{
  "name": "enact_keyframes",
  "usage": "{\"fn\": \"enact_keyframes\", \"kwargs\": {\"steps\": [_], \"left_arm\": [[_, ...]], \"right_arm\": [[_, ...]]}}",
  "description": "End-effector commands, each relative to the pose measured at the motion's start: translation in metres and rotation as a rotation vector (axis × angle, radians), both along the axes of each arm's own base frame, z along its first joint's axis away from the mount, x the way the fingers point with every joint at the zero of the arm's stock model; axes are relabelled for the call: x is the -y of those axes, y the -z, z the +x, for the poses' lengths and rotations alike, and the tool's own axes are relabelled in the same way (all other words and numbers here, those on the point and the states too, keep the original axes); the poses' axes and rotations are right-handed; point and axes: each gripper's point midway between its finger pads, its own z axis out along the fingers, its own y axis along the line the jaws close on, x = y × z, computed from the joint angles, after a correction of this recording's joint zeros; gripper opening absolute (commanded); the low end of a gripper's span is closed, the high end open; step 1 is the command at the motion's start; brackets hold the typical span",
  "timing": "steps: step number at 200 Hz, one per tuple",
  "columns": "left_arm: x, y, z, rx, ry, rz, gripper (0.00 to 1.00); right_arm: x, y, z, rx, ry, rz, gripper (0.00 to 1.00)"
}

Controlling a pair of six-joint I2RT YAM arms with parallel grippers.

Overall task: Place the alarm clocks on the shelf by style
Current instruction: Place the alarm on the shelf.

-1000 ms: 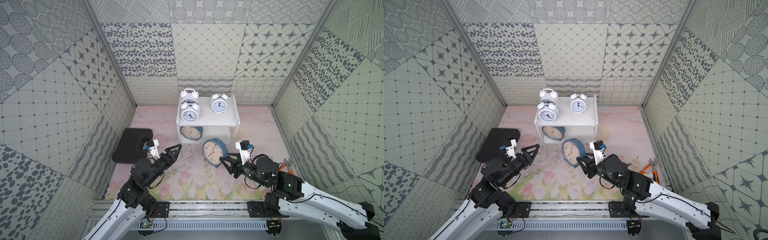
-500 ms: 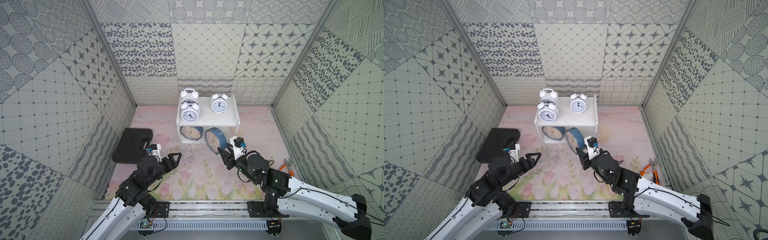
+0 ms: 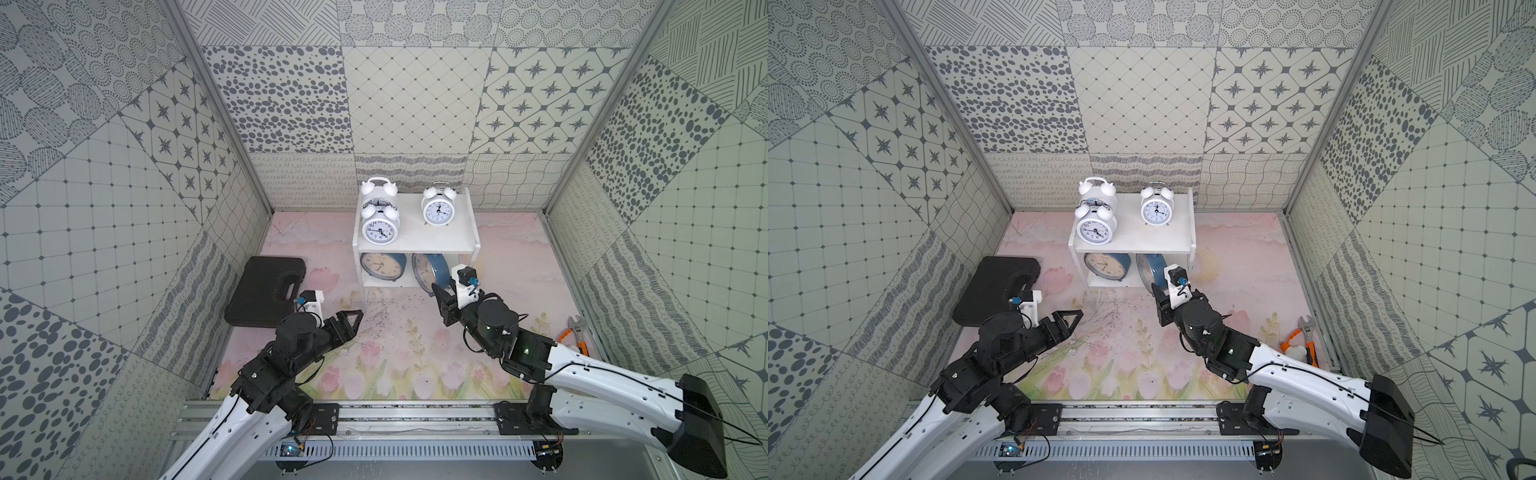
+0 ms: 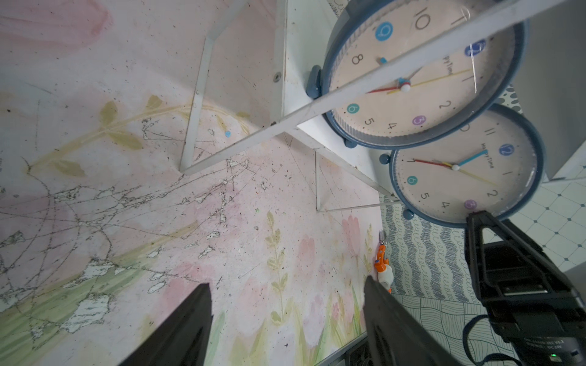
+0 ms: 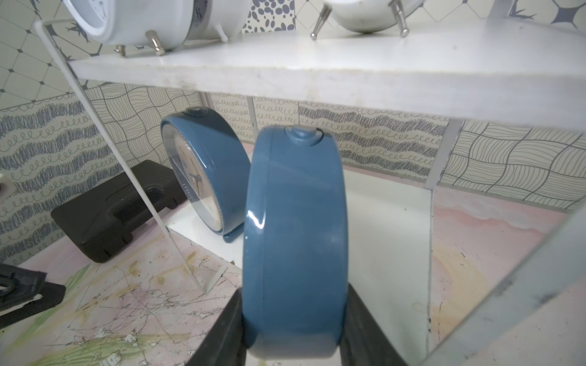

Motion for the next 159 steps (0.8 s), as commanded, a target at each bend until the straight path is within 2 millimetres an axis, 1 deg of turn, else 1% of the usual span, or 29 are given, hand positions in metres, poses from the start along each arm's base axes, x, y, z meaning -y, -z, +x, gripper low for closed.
{"fn": "enact_keyframes", "kwargs": {"steps": [1, 36, 80, 108, 159], "left_arm": [[0.000, 0.001, 0.000, 0.016, 0.016, 0.018, 0.78], [0.000, 0.001, 0.000, 0.015, 0.018, 0.019, 0.77], [0.001, 0.003, 0.000, 0.014, 0.018, 0.020, 0.78], [0.001, 0.003, 0.000, 0.012, 0.020, 0.020, 0.77], [0.002, 0.001, 0.001, 0.014, 0.023, 0.023, 0.77]], "right_arm": [[-0.005, -0.022, 0.005, 0.047, -0.005, 0.088, 0.14], [-0.009, -0.015, 0.009, 0.036, -0.004, 0.073, 0.15], [-0.010, -0.005, 0.014, 0.019, 0.011, 0.035, 0.20], [-0.008, -0.002, 0.019, 0.017, 0.024, 0.015, 0.21], [-0.013, 0.004, 0.028, 0.012, 0.015, -0.031, 0.21]]}}
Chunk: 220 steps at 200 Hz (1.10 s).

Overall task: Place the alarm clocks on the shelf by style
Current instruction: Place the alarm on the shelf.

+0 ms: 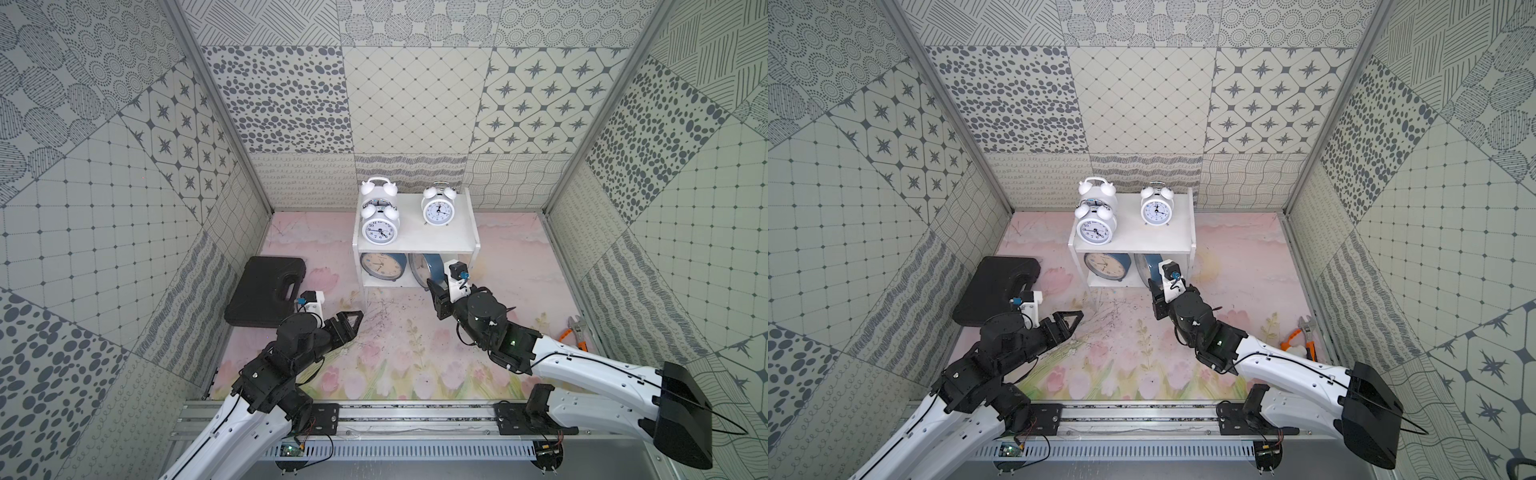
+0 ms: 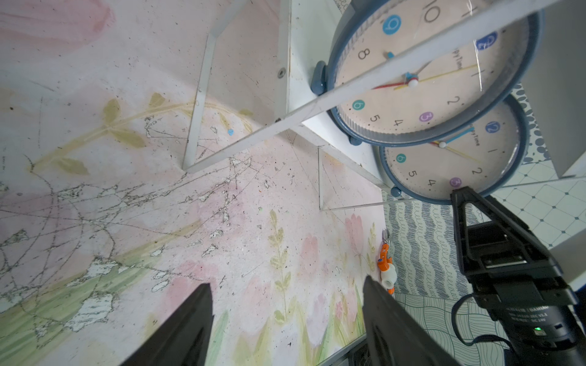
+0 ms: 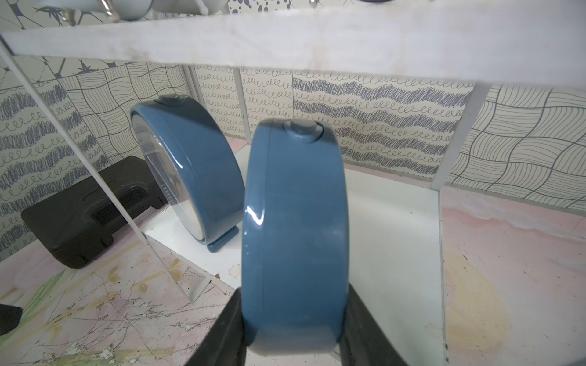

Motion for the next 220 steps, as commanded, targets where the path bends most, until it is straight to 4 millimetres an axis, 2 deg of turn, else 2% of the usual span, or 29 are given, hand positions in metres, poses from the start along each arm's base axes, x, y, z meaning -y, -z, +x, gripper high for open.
{"fn": "enact_keyframes", "kwargs": {"steps": [1, 27, 49, 77, 104, 147, 220], "left_arm": [[0.002, -0.003, 0.001, 0.020, 0.022, 0.014, 0.77], [0.002, -0.005, 0.001, 0.025, 0.022, 0.014, 0.77], [0.002, -0.006, 0.001, 0.026, 0.023, 0.015, 0.77], [0.003, -0.005, 0.002, 0.023, 0.025, 0.018, 0.77], [0.004, -0.010, 0.004, 0.043, 0.025, 0.006, 0.77], [0.004, -0.007, 0.004, 0.040, 0.025, 0.007, 0.77], [0.005, -0.008, 0.003, 0.043, 0.033, 0.001, 0.77]], "right_arm": [[-0.005, -0.006, 0.005, 0.016, -0.010, -0.008, 0.21], [-0.005, -0.003, 0.006, 0.010, -0.008, -0.012, 0.26], [-0.002, 0.001, 0.006, 0.002, 0.004, -0.015, 0.40], [0.003, 0.001, 0.005, 0.001, 0.023, -0.007, 0.50], [0.004, 0.001, 0.006, 0.000, 0.030, -0.009, 0.52], [0.012, 0.001, 0.007, -0.001, 0.069, -0.009, 0.62], [0.034, -0.008, 0.010, 0.013, 0.180, 0.015, 0.62]]}}
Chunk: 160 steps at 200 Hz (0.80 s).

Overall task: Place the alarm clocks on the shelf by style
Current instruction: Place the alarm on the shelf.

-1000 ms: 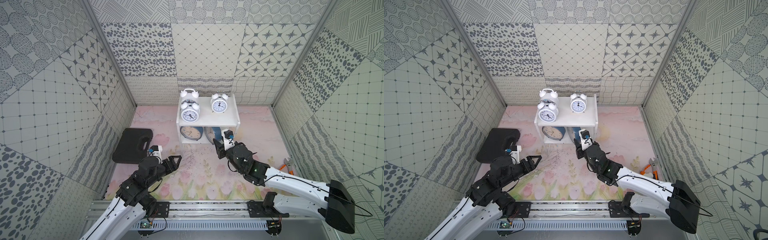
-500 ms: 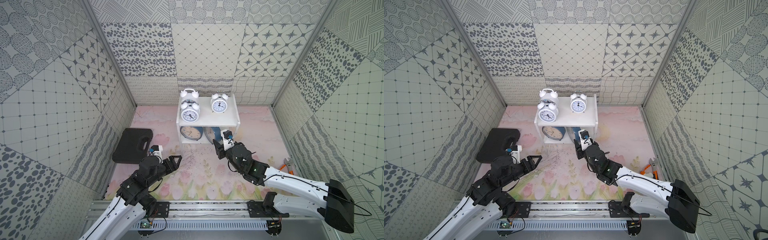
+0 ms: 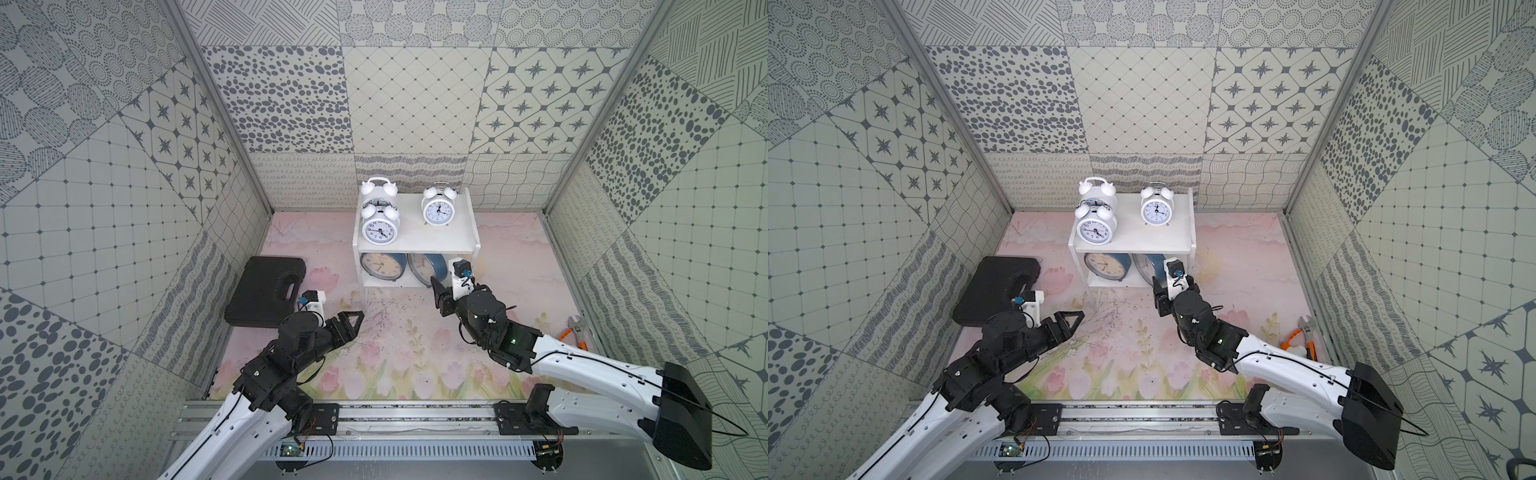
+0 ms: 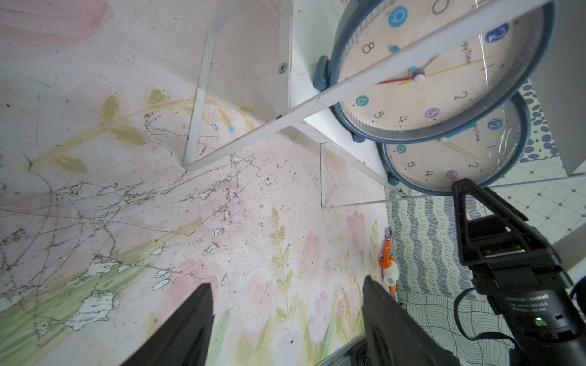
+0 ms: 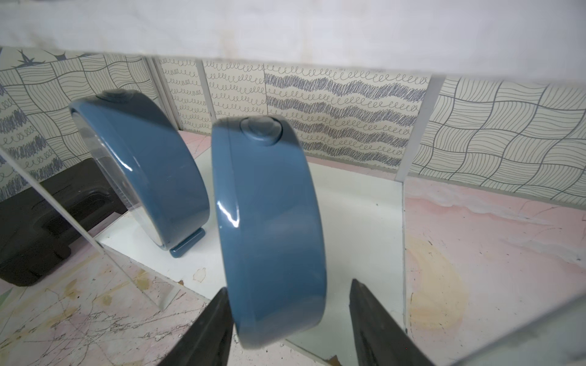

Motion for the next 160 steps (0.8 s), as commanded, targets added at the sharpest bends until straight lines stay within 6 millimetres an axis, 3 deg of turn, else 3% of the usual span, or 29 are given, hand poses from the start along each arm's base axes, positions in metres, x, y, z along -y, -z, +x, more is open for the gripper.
{"fn": "enact_keyframes", "kwargs": {"steps": [1, 62, 123, 160], "left_arm": [[0.004, -0.010, 0.003, 0.053, 0.025, -0.006, 0.77], [-0.001, -0.009, -0.001, 0.061, 0.018, -0.003, 0.78], [0.000, -0.004, 0.000, 0.044, 0.019, 0.006, 0.79], [0.002, -0.002, 0.002, 0.030, 0.016, 0.010, 0.78]], "right_arm": [[0.012, -0.009, 0.003, 0.018, 0.067, 0.032, 0.62], [0.027, -0.012, 0.006, 0.015, 0.158, 0.060, 0.61], [0.034, -0.020, -0.022, 0.023, 0.094, 0.094, 0.61], [0.021, -0.020, -0.042, -0.013, -0.052, 0.097, 0.33]]}}
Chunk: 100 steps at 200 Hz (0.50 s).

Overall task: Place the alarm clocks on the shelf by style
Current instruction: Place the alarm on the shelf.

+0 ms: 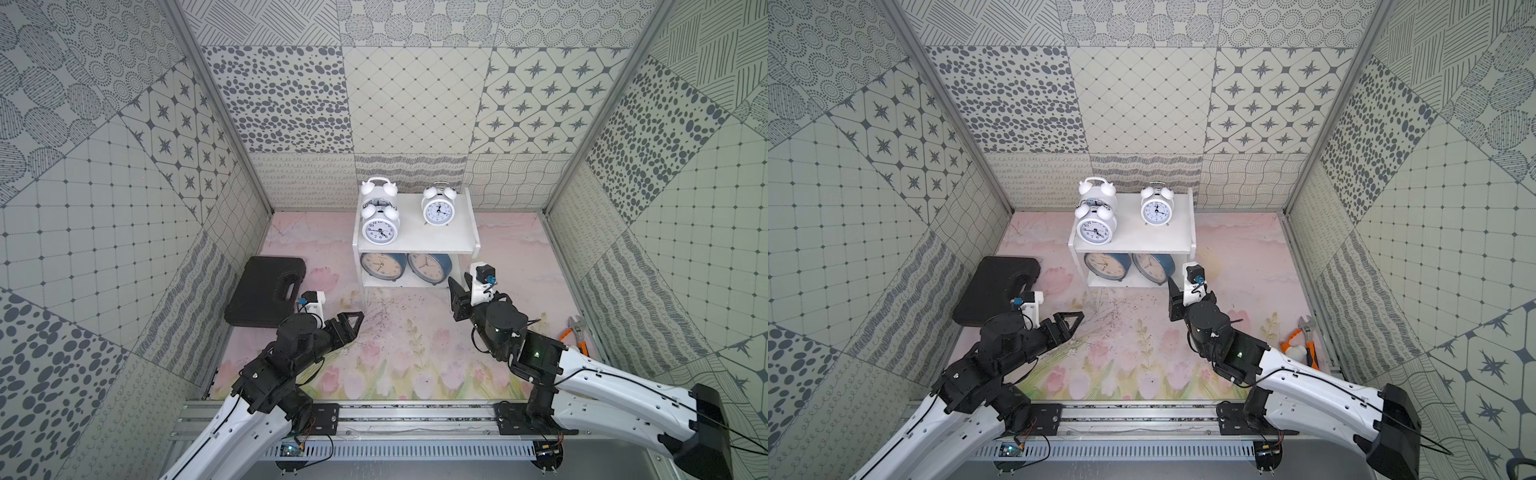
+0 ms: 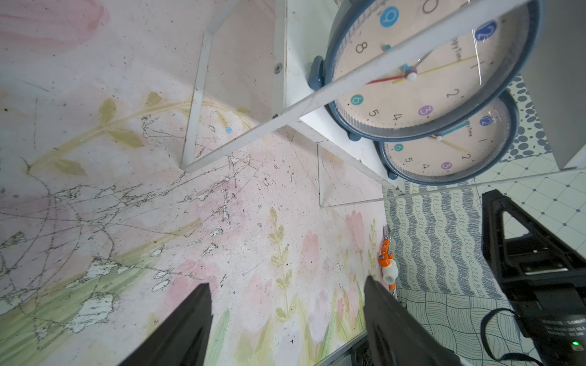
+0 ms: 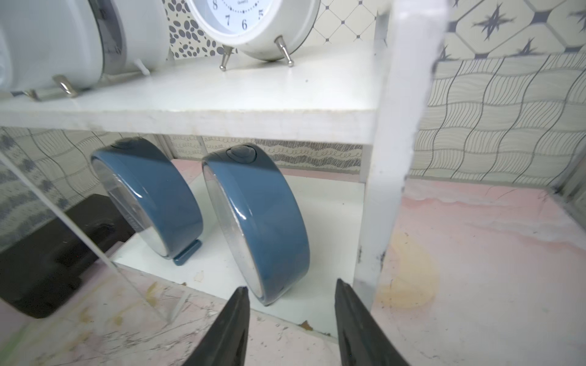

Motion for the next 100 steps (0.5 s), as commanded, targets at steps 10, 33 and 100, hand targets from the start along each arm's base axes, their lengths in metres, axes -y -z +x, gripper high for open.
{"fn": "enact_keyframes", "kwargs": {"steps": [10, 33, 100], "left_arm": [[0.003, -0.002, 0.005, 0.016, 0.008, 0.006, 0.78], [0.003, -0.003, 0.006, 0.017, 0.006, 0.004, 0.76], [-0.002, -0.002, 0.002, 0.000, 0.000, 0.035, 0.76]], "right_arm": [[-0.016, 0.010, -0.013, -0.045, -0.124, -0.017, 0.28], [-0.039, 0.014, -0.016, -0.065, -0.217, -0.048, 0.23], [-0.057, 0.012, 0.007, -0.050, -0.167, -0.074, 0.23]]}}
